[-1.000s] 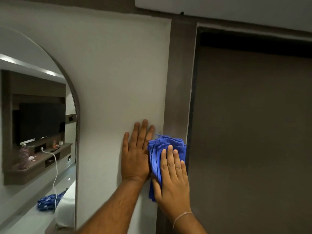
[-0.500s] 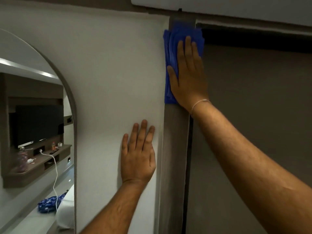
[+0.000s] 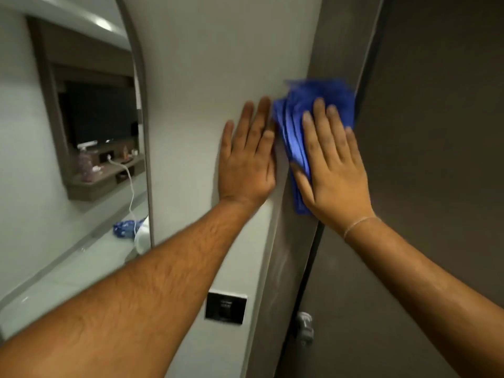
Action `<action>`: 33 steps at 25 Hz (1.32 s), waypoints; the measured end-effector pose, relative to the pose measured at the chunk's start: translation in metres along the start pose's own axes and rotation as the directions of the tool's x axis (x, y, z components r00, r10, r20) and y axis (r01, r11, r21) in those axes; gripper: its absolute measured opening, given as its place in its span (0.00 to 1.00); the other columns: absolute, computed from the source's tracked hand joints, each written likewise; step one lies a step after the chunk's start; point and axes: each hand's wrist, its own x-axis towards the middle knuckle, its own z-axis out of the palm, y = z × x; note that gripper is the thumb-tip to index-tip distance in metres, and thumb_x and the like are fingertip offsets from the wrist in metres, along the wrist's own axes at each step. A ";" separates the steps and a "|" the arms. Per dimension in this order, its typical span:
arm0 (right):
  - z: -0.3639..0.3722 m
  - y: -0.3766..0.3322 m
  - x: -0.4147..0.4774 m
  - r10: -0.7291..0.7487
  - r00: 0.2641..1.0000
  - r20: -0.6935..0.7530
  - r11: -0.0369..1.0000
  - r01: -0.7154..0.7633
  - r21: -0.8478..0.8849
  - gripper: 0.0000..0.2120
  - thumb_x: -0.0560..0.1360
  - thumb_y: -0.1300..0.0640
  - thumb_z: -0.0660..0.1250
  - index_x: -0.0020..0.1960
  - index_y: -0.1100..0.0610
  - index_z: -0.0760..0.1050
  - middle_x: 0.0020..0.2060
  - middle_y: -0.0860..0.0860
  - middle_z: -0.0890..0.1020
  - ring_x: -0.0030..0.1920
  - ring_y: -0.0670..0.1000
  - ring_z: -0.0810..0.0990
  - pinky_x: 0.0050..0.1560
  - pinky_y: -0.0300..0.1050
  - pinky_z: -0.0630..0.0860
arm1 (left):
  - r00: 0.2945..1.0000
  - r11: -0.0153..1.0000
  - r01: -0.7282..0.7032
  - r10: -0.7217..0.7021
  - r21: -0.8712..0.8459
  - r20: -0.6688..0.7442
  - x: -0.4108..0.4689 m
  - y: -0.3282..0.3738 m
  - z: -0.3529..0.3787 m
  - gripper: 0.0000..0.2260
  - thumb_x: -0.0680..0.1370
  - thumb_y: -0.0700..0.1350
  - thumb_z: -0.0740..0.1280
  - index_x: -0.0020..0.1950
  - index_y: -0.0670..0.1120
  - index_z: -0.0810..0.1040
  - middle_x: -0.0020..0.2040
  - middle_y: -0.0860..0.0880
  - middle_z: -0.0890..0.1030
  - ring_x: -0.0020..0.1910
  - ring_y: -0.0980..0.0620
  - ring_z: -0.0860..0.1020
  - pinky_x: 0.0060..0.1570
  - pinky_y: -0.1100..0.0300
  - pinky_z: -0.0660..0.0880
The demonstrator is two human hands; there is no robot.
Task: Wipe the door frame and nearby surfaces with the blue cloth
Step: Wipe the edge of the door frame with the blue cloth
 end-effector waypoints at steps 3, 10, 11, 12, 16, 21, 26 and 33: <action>0.023 -0.021 -0.086 -0.106 0.989 0.102 0.994 0.107 -0.002 0.39 0.84 0.45 0.60 0.89 0.58 0.48 0.88 0.56 0.47 0.89 0.56 0.42 0.88 0.54 0.40 | 1.000 0.998 -0.018 0.020 0.066 -0.024 0.001 0.001 0.004 0.24 0.89 0.49 0.52 0.85 0.48 0.65 0.85 0.44 0.68 0.84 0.41 0.65 0.82 0.40 0.62; 0.076 -0.072 -0.272 -0.419 0.848 0.323 0.906 0.416 0.082 0.47 0.74 0.52 0.75 0.87 0.54 0.56 0.88 0.50 0.51 0.89 0.51 0.44 0.89 0.51 0.39 | 1.000 0.992 0.004 -0.001 0.124 -0.025 0.003 0.001 0.004 0.27 0.86 0.44 0.58 0.86 0.47 0.62 0.85 0.42 0.65 0.85 0.40 0.62 0.84 0.39 0.57; 0.079 -0.077 -0.298 -0.465 0.797 0.384 0.880 0.463 0.104 0.50 0.71 0.54 0.79 0.86 0.54 0.58 0.86 0.50 0.56 0.88 0.50 0.49 0.89 0.50 0.40 | 1.000 0.993 0.008 -0.005 0.118 -0.025 0.002 0.001 0.005 0.26 0.86 0.44 0.58 0.86 0.47 0.62 0.85 0.42 0.65 0.85 0.40 0.62 0.84 0.39 0.57; 0.082 -0.080 -0.321 -0.498 0.742 0.449 0.860 0.490 0.143 0.53 0.67 0.56 0.82 0.85 0.54 0.59 0.85 0.50 0.58 0.86 0.49 0.55 0.89 0.51 0.43 | 1.000 0.993 0.007 -0.004 0.116 -0.019 0.000 0.000 0.006 0.26 0.86 0.44 0.58 0.86 0.47 0.63 0.85 0.42 0.66 0.85 0.40 0.62 0.84 0.39 0.57; 0.097 -0.079 -0.369 -0.539 0.647 0.539 0.836 0.490 0.248 0.68 0.60 0.60 0.87 0.89 0.55 0.48 0.88 0.51 0.46 0.82 0.48 0.64 0.88 0.51 0.45 | 1.000 0.988 -0.011 0.015 0.154 -0.022 -0.002 -0.004 0.006 0.27 0.85 0.43 0.59 0.85 0.46 0.64 0.85 0.41 0.67 0.84 0.39 0.64 0.84 0.38 0.58; 0.089 -0.074 -0.338 -0.488 0.825 0.285 0.873 0.467 0.140 0.47 0.76 0.64 0.73 0.88 0.53 0.53 0.88 0.47 0.52 0.89 0.49 0.50 0.88 0.49 0.44 | 1.000 0.986 -0.012 0.012 0.168 -0.003 -0.001 0.002 0.001 0.26 0.85 0.43 0.58 0.85 0.45 0.66 0.84 0.41 0.68 0.84 0.39 0.65 0.83 0.38 0.59; 0.048 -0.042 -0.182 -0.165 0.986 0.021 0.984 0.163 0.074 0.36 0.80 0.56 0.72 0.85 0.56 0.62 0.82 0.54 0.64 0.87 0.52 0.57 0.87 0.51 0.46 | 1.000 0.975 -0.022 0.021 0.222 0.009 0.000 0.008 -0.001 0.25 0.87 0.45 0.57 0.85 0.47 0.66 0.84 0.43 0.68 0.84 0.40 0.66 0.84 0.38 0.60; 0.007 0.010 0.010 0.103 0.968 -0.227 0.989 -0.076 0.127 0.25 0.86 0.60 0.63 0.82 0.61 0.68 0.81 0.63 0.70 0.82 0.65 0.66 0.85 0.59 0.58 | 1.000 0.988 -0.002 0.005 0.156 -0.021 0.001 0.005 0.000 0.27 0.85 0.42 0.60 0.85 0.45 0.65 0.84 0.41 0.68 0.84 0.38 0.65 0.83 0.36 0.61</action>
